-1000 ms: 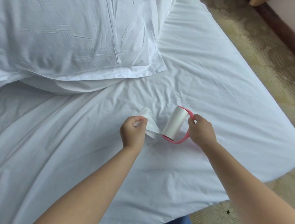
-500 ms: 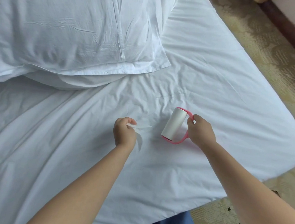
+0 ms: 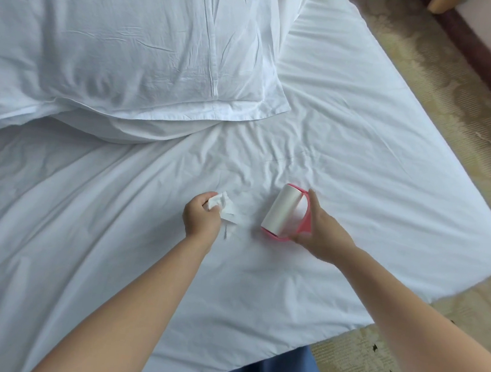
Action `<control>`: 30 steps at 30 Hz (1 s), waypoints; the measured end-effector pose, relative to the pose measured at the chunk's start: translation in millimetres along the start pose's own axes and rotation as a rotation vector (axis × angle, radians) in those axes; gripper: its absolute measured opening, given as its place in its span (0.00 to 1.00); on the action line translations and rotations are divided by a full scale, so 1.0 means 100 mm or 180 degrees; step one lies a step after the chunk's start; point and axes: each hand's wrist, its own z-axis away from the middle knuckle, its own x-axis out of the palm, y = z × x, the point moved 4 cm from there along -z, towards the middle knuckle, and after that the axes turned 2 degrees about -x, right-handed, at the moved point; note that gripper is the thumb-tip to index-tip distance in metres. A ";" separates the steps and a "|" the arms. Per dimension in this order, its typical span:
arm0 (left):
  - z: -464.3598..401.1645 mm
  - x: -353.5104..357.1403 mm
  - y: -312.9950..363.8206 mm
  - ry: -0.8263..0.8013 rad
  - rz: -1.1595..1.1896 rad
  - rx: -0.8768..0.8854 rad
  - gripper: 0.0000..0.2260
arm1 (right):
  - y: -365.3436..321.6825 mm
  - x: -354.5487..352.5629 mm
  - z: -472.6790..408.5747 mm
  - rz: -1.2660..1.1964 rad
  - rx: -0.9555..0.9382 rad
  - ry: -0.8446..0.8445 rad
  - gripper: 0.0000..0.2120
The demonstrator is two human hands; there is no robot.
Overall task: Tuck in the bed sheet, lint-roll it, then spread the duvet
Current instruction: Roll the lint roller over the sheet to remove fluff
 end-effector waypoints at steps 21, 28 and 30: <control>-0.39 -0.46 -0.01 0.0087 0.0820 -0.0667 0.03 | -1.26 0.20 -1.11 0.0366 -0.0319 0.0149 0.47; -0.42 -0.47 -0.01 0.0230 0.1053 -0.0627 0.22 | -0.78 0.17 -0.62 0.0434 0.0145 0.0135 0.47; -0.37 -0.46 0.01 0.0288 0.1114 -0.0695 0.23 | -0.52 0.13 -0.36 0.0438 0.0354 0.0112 0.47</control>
